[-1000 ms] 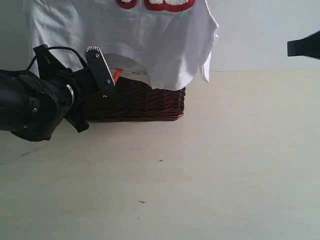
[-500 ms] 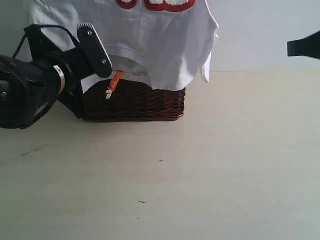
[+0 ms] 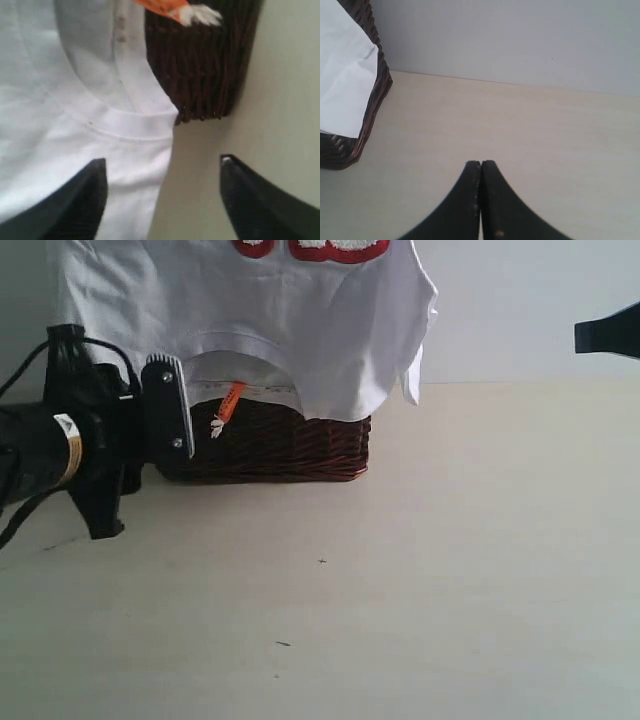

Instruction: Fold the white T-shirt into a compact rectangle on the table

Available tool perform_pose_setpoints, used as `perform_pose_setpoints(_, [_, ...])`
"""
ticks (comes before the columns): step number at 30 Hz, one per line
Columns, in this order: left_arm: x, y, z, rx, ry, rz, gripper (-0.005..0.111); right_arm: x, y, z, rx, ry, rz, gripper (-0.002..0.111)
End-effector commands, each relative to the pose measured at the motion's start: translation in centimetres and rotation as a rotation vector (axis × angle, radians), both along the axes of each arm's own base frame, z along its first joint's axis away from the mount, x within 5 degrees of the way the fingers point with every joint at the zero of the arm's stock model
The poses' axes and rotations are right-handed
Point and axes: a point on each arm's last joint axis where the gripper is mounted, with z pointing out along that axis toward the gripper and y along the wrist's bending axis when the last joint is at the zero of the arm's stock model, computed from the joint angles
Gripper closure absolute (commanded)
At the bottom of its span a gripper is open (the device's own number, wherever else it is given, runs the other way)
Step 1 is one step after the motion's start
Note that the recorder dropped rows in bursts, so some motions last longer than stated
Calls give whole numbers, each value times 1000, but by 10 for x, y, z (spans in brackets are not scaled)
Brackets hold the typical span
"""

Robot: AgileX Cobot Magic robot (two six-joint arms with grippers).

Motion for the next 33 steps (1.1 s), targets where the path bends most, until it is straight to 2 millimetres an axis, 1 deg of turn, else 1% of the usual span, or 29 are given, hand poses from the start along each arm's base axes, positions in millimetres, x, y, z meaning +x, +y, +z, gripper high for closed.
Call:
perform_pose_setpoints(1, [8,21,-9,60,10,47,31,1,1,2,-4,-13,8,108])
perform_pose_setpoints(4, [16,31,-16,57,44,71,31,1,1,2,-4,-13,8,108])
perform_pose_setpoints(7, [25,34,-23,65,62,93,32,1,1,2,-4,-13,8,108])
perform_pose_setpoints(12, [42,28,-14,41,9,140,44,2,1,2,-3,-16,10,108])
perform_pose_setpoints(15, [48,26,-8,41,-19,156,45,2,1,2,-3,-16,10,108])
perform_pose_setpoints(17, [52,28,-9,69,-34,183,45,2,1,2,-3,-16,10,108])
perform_pose_setpoints(20, [56,27,-17,93,-21,193,45,2,1,2,-3,-16,10,108])
perform_pose_setpoints(22, [58,26,-28,109,9,185,45,2,1,2,-3,-16,10,108])
perform_pose_setpoints(24, [63,25,-35,150,15,194,45,2,1,2,-3,-16,10,108])
perform_pose_setpoints(27, [74,29,-36,198,-37,285,45,1,1,2,-3,-14,9,108])
perform_pose_setpoints(29, [81,30,-31,170,-92,368,45,1,1,2,-3,-14,9,108])
perform_pose_setpoints(32, [89,25,-27,82,-111,386,46,1,1,2,-5,-15,9,108])
perform_pose_setpoints(33, [92,22,-26,44,-113,386,48,1,1,2,-7,-15,10,108])
